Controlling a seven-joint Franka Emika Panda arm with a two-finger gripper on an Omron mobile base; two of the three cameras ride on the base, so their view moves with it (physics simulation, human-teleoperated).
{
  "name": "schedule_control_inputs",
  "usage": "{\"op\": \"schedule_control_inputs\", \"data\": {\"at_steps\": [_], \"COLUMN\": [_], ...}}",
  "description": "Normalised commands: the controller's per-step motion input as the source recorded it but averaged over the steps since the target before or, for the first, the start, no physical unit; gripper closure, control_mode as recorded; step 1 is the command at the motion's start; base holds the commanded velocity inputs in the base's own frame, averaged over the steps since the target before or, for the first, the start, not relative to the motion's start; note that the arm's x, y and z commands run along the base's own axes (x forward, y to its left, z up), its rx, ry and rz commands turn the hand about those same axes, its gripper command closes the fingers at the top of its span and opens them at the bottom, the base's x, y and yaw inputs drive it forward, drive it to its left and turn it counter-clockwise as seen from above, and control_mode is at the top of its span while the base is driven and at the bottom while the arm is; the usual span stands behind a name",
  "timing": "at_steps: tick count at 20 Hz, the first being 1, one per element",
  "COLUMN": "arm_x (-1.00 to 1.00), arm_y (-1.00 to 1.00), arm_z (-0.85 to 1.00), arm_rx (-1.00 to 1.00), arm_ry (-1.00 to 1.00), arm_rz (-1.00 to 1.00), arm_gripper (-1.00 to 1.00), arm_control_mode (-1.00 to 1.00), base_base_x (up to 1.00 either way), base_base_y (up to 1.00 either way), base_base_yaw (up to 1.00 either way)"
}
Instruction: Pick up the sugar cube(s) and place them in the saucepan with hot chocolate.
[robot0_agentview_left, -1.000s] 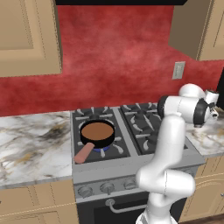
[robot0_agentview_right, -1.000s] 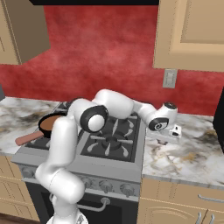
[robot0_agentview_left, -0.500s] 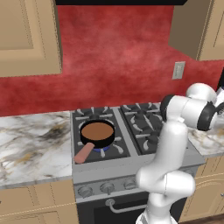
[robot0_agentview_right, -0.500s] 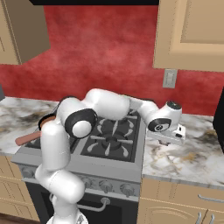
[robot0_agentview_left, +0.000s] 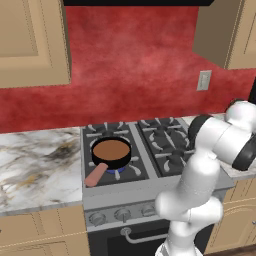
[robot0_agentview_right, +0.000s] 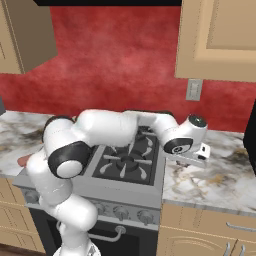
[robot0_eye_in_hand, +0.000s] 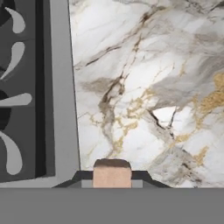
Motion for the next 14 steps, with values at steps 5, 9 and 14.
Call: {"op": "schedule_control_inputs", "data": {"at_steps": [5, 9, 14], "arm_x": [-0.38, -0.23, -0.08], "arm_y": [0.95, 1.00, 1.00], "arm_z": [0.27, 0.30, 0.41], "arm_rx": [0.00, 0.00, 0.00], "arm_ry": [-0.10, -0.06, -0.01], "arm_rz": [0.08, 0.09, 0.07], "arm_gripper": [1.00, 1.00, 1.00], "arm_control_mode": [-1.00, -1.00, -1.00], "base_base_x": [0.00, 0.00, 0.00], "base_base_y": [0.00, 0.00, 0.00], "base_base_yaw": [0.00, 0.00, 0.00]}}
